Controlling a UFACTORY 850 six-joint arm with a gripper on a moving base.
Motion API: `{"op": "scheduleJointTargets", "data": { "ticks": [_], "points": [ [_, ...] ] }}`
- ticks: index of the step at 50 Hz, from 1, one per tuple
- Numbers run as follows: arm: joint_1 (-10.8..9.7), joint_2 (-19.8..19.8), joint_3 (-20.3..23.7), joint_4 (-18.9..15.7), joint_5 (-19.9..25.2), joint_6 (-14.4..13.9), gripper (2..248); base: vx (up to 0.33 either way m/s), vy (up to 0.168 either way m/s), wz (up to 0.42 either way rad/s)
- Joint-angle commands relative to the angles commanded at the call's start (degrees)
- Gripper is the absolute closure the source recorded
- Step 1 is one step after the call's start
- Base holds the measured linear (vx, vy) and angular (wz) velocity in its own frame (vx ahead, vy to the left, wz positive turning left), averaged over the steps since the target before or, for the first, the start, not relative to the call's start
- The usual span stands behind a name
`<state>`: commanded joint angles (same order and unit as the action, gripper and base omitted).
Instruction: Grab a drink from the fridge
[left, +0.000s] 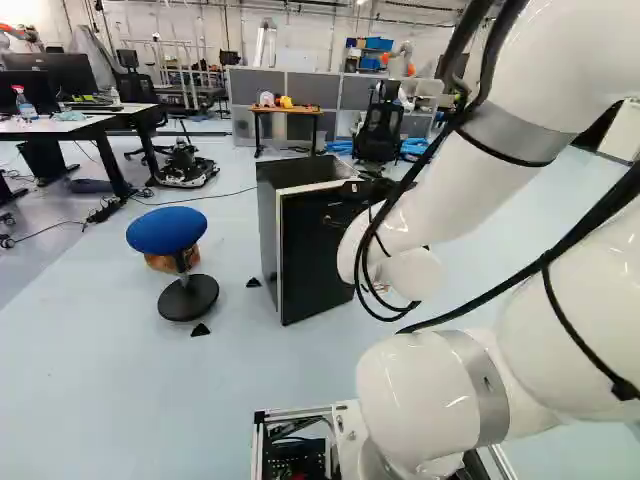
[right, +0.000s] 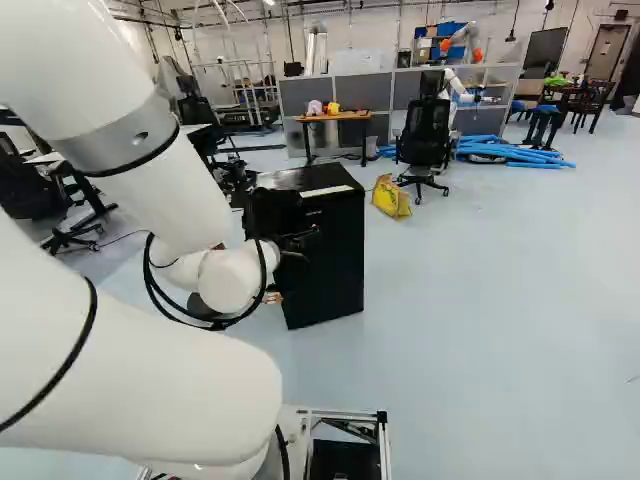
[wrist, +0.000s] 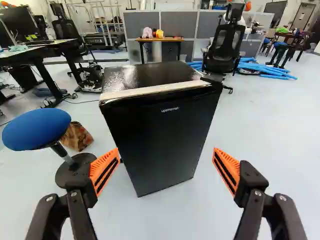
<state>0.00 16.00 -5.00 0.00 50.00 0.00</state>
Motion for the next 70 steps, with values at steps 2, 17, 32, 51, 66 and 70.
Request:
{"op": "scheduleJointTargets", "data": {
  "ticks": [2, 17, 32, 51, 66, 70],
  "points": [
    [0.0, 0.0, 0.0, 0.0, 0.0, 0.0, 3, 0.05, 0.001, -0.009],
    [0.0, 0.0, 0.0, 0.0, 0.0, 0.0, 3, 0.075, 0.016, 0.07],
    [0.0, 0.0, 0.0, 0.0, 0.0, 0.0, 3, 0.035, 0.045, 0.199],
    [0.0, 0.0, 0.0, 0.0, 0.0, 0.0, 3, 0.024, 0.014, 0.163],
    [0.0, 0.0, 0.0, 0.0, 0.0, 0.0, 3, 0.029, 0.001, 0.188],
    [0.0, 0.0, 0.0, 0.0, 0.0, 0.0, 3, 0.036, 0.002, 0.211]
  ]
}}
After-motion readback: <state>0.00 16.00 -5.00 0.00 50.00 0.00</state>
